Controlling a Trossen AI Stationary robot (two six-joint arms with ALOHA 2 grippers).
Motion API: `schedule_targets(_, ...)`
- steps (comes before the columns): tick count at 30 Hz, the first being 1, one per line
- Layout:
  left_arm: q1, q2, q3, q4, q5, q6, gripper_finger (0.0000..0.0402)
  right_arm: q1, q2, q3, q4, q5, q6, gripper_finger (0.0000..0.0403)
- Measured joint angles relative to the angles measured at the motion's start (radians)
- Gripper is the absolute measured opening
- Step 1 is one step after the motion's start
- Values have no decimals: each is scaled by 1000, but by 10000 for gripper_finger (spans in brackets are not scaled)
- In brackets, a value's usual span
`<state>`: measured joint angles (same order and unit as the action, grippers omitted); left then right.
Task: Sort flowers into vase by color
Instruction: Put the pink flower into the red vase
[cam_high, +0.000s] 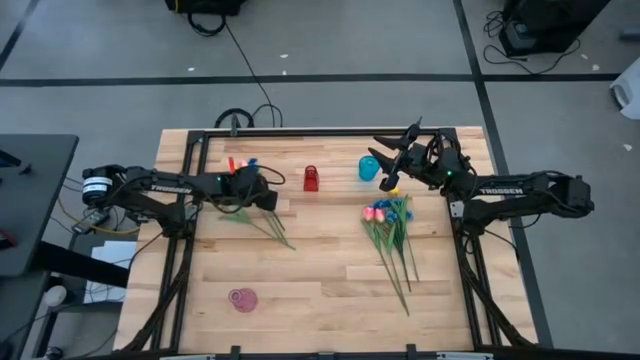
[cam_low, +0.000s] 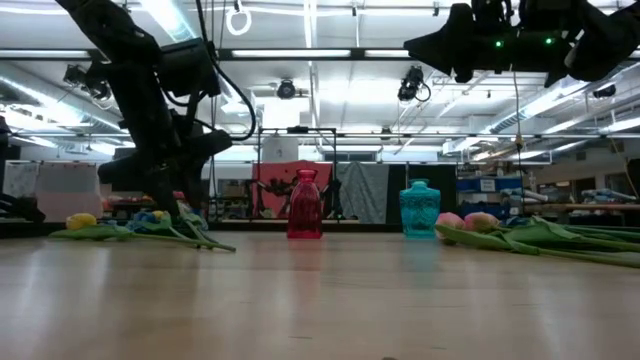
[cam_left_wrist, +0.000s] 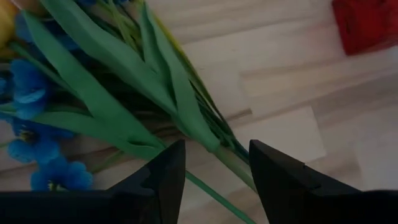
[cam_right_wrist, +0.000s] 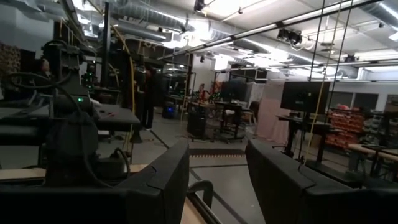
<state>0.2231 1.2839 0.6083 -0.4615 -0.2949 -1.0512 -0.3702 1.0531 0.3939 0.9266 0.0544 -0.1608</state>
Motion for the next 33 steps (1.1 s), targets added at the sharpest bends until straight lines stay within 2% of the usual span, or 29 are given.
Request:
schedule_targets(5, 6, 0, -20, 14, -1, 0, 182, 0, 0, 0, 1, 0, 0, 172)
schedule_targets(13, 49, 0, -85, 147, 1, 28, 173, 0, 0, 0, 5, 0, -17, 172)
schedule_targets(20, 82, 0, -110, 183, 1, 60, 108, 0, 0, 0, 12, 1, -19, 172)
schedule_targets(28, 83, 0, -110, 184, 4, 187, 15, 0, 0, 0, 16, 5, -38, 172)
schedule_targets(33, 83, -1, -110, 181, 4, 266, 19, 0, 0, 0, 17, 57, -73, 172)
